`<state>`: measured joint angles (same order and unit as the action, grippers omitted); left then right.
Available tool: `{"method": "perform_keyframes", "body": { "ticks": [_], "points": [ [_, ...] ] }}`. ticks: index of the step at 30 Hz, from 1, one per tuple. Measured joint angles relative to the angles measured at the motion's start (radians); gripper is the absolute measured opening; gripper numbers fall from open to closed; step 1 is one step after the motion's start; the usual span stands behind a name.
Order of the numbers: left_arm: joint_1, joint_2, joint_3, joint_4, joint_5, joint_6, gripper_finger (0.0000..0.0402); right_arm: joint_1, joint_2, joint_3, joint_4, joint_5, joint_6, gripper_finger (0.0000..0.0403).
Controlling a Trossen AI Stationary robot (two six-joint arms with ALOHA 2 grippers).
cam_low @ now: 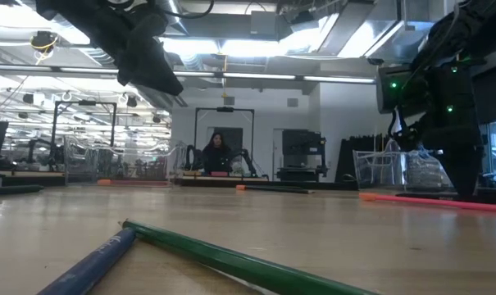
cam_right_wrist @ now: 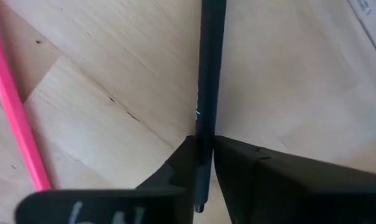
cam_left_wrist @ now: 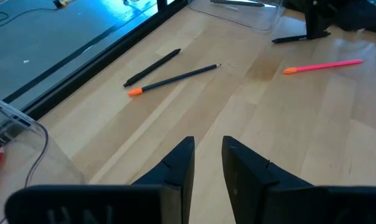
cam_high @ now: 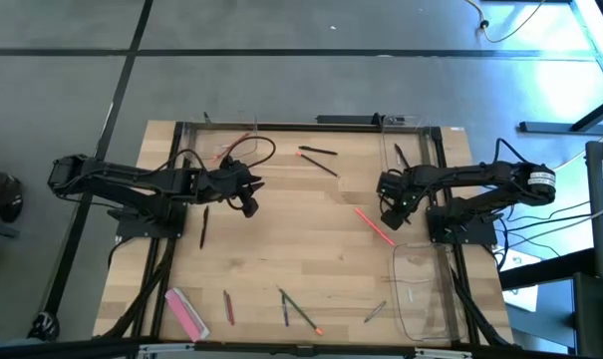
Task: Sort crayons/erasers/pens/pencils in bins
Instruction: Put the black pen into the top right transparent bin
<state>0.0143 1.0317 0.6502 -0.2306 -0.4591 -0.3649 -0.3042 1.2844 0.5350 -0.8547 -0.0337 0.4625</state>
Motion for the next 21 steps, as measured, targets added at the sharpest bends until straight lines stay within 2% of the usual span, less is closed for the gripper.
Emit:
{"method": "perform_keyframes", "body": {
  "ticks": [5,10,13,19,21],
  "points": [
    [0.000,0.000,0.000,0.000,0.000,0.000,0.0074,0.000,0.001,-0.002,-0.007,0.026,0.027,0.0082],
    [0.000,0.000,0.000,0.000,0.000,-0.001,0.0074,0.000,0.000,-0.002,-0.008,0.033,0.028,0.0079],
    [0.000,0.000,0.000,0.000,0.000,-0.001,0.0074,0.000,0.000,-0.001,-0.008,0.032,0.029,0.0063],
    [0.000,0.000,0.000,0.000,0.000,-0.002,0.0074,0.000,-0.005,0.005,-0.015,0.030,0.026,0.0009],
    [0.000,0.000,0.000,0.000,0.000,-0.002,0.0074,0.000,-0.004,0.005,-0.015,0.029,0.026,0.0005]
  ]
}}
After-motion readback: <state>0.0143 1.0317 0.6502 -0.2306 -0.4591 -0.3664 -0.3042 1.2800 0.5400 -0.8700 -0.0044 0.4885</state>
